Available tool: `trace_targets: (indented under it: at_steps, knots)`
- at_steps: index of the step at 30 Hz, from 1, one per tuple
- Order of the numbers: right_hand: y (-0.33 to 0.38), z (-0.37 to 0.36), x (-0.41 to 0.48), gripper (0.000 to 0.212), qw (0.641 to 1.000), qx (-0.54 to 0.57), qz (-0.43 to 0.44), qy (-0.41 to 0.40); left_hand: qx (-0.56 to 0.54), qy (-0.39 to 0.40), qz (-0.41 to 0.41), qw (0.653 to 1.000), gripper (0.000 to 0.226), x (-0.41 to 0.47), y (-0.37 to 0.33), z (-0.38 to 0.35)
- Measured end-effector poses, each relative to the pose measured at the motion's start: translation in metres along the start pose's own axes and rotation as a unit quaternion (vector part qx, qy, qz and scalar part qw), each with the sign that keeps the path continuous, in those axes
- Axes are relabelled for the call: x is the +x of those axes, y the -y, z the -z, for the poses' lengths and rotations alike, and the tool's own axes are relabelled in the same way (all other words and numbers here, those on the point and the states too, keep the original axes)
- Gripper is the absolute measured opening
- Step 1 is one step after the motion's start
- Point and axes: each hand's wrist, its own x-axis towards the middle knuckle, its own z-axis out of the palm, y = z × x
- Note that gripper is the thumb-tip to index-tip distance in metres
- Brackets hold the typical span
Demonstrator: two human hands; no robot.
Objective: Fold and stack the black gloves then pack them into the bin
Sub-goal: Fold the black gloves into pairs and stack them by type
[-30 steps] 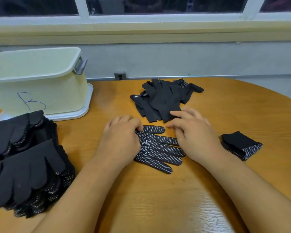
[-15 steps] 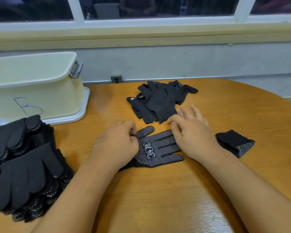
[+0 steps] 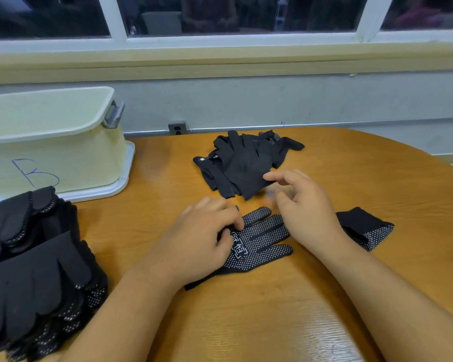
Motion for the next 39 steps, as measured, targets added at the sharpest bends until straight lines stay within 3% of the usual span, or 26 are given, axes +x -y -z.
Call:
trace_targets:
  at_steps: [7,11,16,20,24,28,32,37,39]
  knots:
    - [-0.005,0.012,0.009,0.051,0.987,0.120,-0.060,-0.084,0.005,-0.009,0.010,1.000,0.020,0.001,0.003,-0.008]
    - [-0.010,0.013,0.011,0.059,0.989,0.111,-0.065,-0.068,0.021,-0.021,0.014,0.999,0.031,0.000,0.002,-0.008]
    - [-0.013,0.009,0.010,0.033,0.996,0.039,-0.036,-0.066,0.025,-0.041,0.006,0.999,0.034,0.001,-0.005,-0.008]
    - [-0.014,0.020,0.013,0.024,0.992,-0.013,-0.041,-0.118,0.023,-0.022,-0.013,0.999,0.036,-0.001,-0.004,-0.011]
    - [-0.013,0.034,0.016,0.035,0.982,-0.040,-0.046,-0.180,0.031,-0.037,0.015,0.999,0.028,0.001,-0.002,-0.013]
    - [-0.010,0.045,0.013,0.061,0.971,-0.089,-0.047,-0.216,0.035,-0.060,0.056,0.996,0.021,0.002,-0.001,-0.014]
    - [-0.007,0.041,0.008,0.078,0.975,-0.159,-0.053,-0.145,0.022,-0.071,0.068,0.995,0.015,0.003,0.001,-0.017]
    - [-0.005,0.022,0.008,0.067,0.972,-0.221,0.015,0.075,0.006,-0.078,0.065,0.995,0.014,0.004,0.006,-0.021]
    - [-0.009,0.013,0.007,0.060,0.957,-0.253,-0.012,0.139,0.010,-0.079,0.064,0.995,0.013,0.004,0.007,-0.022]
